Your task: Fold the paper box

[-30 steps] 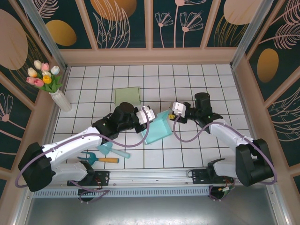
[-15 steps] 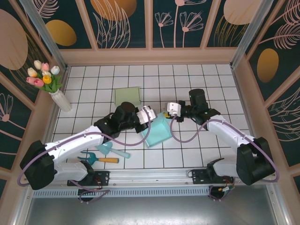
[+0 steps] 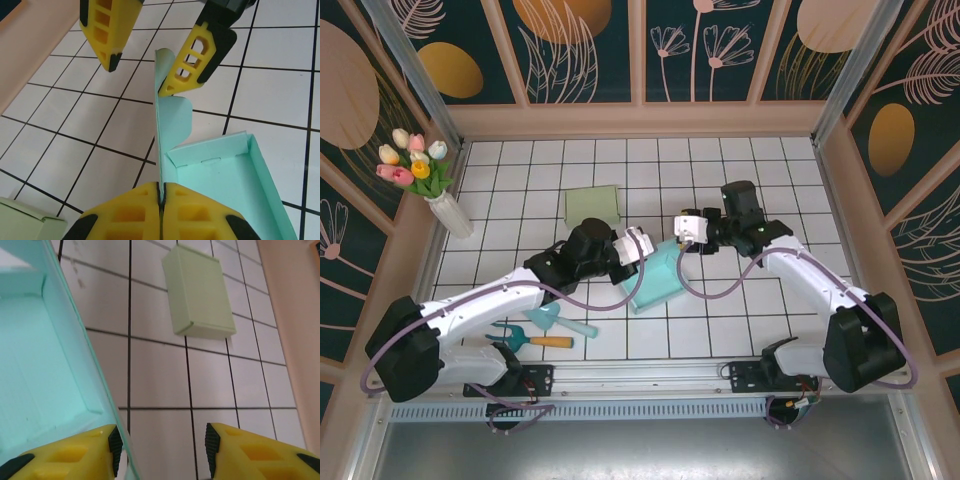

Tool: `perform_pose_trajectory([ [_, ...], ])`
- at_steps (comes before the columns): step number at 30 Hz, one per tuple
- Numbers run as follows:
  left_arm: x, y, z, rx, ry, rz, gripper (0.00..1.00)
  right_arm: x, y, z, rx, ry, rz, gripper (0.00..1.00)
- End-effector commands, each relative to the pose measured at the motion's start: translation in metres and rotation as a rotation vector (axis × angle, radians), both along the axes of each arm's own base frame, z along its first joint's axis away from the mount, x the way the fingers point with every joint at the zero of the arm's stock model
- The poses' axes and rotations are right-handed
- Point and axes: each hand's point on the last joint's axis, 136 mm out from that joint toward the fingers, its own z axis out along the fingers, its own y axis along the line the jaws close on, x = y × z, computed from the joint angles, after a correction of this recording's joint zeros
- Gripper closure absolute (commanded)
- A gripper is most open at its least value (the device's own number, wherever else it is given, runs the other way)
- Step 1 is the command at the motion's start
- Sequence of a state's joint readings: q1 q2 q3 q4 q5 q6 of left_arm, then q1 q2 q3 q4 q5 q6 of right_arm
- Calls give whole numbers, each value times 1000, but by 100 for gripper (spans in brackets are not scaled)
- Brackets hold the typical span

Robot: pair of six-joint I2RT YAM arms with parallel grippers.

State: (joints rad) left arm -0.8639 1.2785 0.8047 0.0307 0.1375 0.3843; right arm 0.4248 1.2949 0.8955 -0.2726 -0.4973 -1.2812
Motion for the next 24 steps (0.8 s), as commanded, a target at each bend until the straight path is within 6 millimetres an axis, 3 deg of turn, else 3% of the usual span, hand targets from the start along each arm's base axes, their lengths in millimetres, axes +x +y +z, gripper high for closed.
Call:
perform_pose_trajectory([
  [1, -1, -1, -10, 27, 21, -5, 98, -3, -24, -9, -188, -34, -22, 49],
  [6, -6, -4, -8, 12, 36, -29, 98, 6, -35, -25, -263, -73, -60, 49],
  [17, -17, -2, 15, -49, 12, -67, 97, 5, -17, -45, -257, -84, -1, 50],
  [24, -15, -2, 10, -39, 20, -59, 97, -6, 1, -27, -145, -51, 50, 53],
])
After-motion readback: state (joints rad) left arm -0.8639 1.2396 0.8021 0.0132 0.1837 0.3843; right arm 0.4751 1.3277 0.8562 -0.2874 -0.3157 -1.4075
